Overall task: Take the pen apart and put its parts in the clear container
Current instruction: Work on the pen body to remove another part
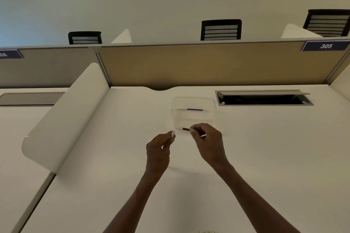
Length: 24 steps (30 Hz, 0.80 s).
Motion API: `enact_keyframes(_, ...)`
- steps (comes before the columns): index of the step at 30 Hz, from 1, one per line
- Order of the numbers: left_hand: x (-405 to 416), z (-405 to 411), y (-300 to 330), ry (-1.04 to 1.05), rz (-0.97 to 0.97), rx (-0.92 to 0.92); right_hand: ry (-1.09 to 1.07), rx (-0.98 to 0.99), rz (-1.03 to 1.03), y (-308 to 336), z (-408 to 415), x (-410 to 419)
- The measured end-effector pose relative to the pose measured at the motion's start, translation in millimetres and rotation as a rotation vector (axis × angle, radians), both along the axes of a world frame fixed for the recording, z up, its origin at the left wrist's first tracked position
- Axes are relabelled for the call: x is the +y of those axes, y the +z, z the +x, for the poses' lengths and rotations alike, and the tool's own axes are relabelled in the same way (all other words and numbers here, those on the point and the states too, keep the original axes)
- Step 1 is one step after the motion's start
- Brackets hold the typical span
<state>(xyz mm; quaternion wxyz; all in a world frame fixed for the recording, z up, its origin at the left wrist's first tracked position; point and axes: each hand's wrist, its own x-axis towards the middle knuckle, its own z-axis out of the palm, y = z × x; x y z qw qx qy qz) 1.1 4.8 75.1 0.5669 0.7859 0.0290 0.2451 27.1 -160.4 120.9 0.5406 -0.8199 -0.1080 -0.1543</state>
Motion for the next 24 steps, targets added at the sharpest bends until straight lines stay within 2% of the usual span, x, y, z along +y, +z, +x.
enact_keyframes(7,-3.3,-4.8,9.5,-0.007,0.076,-0.037,0.064,-0.175,-0.127,13.9,-8.6,2.9)
enact_keyframes(20,-5.7,-11.4,17.2,-0.013,0.154,-0.089,0.119,-0.209,-0.233,23.0,-15.8,-0.9)
enact_keyframes(24,-4.8,-13.0,17.0,-0.03,0.244,-0.145,0.138,-0.226,-0.311,25.4,-13.9,-5.8)
